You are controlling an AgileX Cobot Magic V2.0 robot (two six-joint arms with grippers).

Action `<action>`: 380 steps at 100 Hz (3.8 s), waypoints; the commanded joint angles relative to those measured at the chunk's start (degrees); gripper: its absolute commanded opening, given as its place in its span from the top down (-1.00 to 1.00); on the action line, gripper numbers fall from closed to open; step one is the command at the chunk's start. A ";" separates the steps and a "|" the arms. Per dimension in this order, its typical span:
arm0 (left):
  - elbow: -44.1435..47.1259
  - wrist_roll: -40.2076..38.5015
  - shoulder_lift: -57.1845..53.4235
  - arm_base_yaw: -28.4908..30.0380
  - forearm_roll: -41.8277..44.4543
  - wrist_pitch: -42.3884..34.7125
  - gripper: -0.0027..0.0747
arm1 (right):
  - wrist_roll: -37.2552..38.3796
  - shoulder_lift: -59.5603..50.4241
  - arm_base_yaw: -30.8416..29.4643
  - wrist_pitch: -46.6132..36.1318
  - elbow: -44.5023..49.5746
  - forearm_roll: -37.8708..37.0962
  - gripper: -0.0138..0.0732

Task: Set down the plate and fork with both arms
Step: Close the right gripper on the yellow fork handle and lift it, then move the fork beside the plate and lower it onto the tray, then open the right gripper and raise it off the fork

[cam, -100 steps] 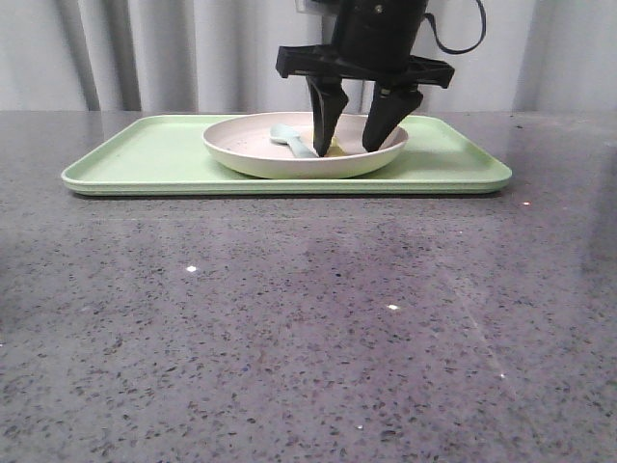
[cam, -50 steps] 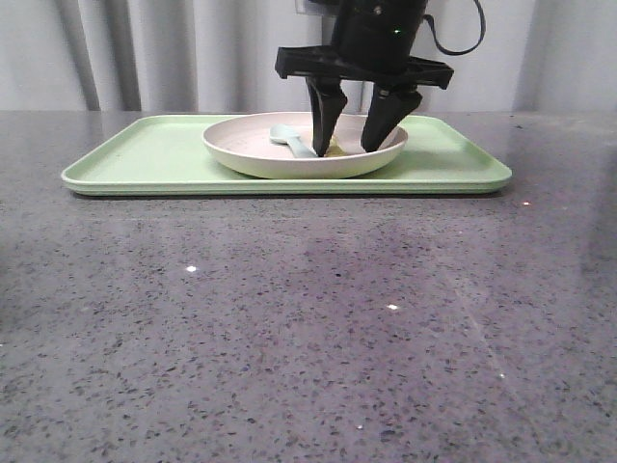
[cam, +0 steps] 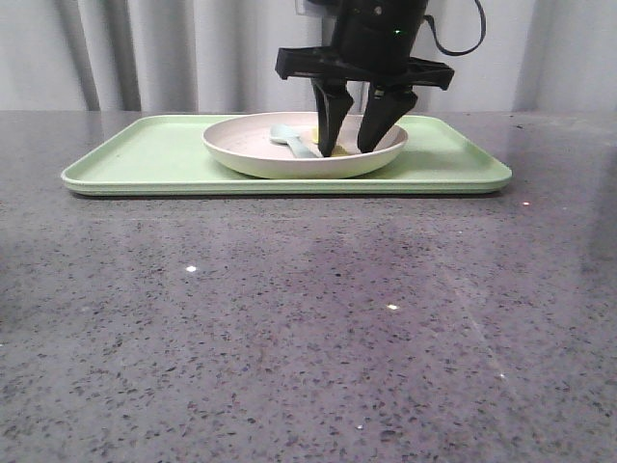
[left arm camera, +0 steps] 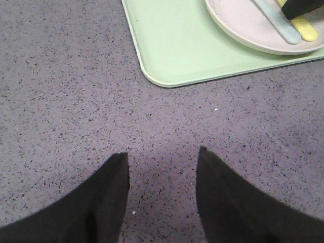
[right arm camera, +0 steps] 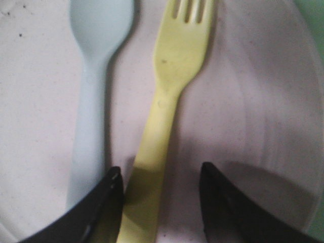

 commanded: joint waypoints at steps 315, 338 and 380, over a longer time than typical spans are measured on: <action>-1.42 -0.61 -0.40 0.20 -0.10 -3.30 0.12 | -3.27 -5.62 -13.54 6.02 2.23 10.31 0.32; -1.42 -0.61 -0.40 0.20 -0.10 -3.30 0.12 | -3.29 -5.62 -13.54 6.02 2.23 10.31 0.18; -1.42 -0.61 -0.40 0.20 -0.10 -3.30 0.12 | -3.87 -6.69 -13.60 6.04 2.23 10.31 0.06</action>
